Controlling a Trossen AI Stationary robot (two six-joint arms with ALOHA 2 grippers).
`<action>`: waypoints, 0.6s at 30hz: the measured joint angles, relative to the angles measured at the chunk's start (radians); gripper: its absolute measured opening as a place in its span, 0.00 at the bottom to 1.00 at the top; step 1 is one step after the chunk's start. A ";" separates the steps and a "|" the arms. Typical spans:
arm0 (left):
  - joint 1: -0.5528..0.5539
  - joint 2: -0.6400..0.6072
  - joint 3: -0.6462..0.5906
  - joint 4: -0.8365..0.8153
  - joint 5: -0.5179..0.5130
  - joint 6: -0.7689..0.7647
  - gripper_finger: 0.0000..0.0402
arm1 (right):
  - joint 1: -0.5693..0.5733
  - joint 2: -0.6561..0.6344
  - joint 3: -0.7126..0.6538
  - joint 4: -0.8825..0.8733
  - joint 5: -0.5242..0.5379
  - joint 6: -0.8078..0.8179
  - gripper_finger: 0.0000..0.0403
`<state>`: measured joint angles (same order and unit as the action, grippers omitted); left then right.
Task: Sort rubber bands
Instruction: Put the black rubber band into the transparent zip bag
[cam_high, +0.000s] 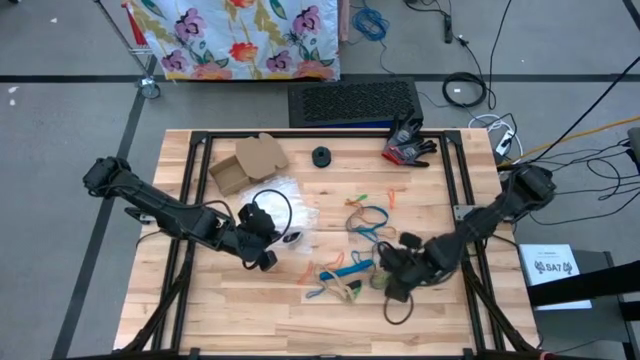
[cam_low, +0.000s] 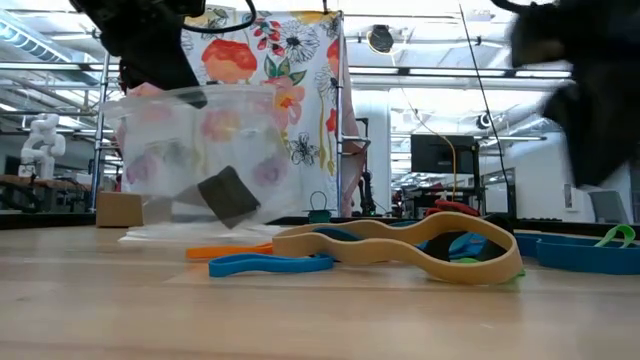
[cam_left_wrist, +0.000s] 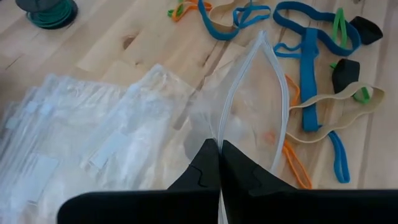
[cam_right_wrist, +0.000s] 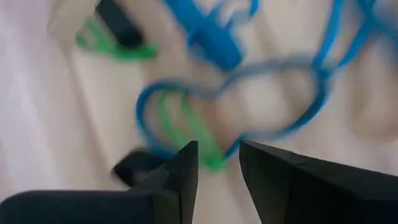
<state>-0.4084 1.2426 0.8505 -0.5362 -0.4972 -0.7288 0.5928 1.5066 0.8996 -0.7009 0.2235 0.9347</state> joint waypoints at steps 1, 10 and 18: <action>0.000 0.003 0.000 0.005 0.000 0.000 0.00 | 0.012 -0.003 -0.025 0.017 -0.024 0.046 0.27; 0.017 0.062 0.000 0.036 0.010 0.001 0.00 | 0.041 0.008 -0.118 0.097 -0.067 0.194 0.26; 0.022 0.086 0.000 0.033 0.027 0.002 0.00 | 0.036 0.012 -0.122 0.161 -0.069 0.178 0.26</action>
<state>-0.3866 1.3283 0.8509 -0.5037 -0.4702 -0.7273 0.6292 1.5185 0.7780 -0.5404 0.1541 1.1127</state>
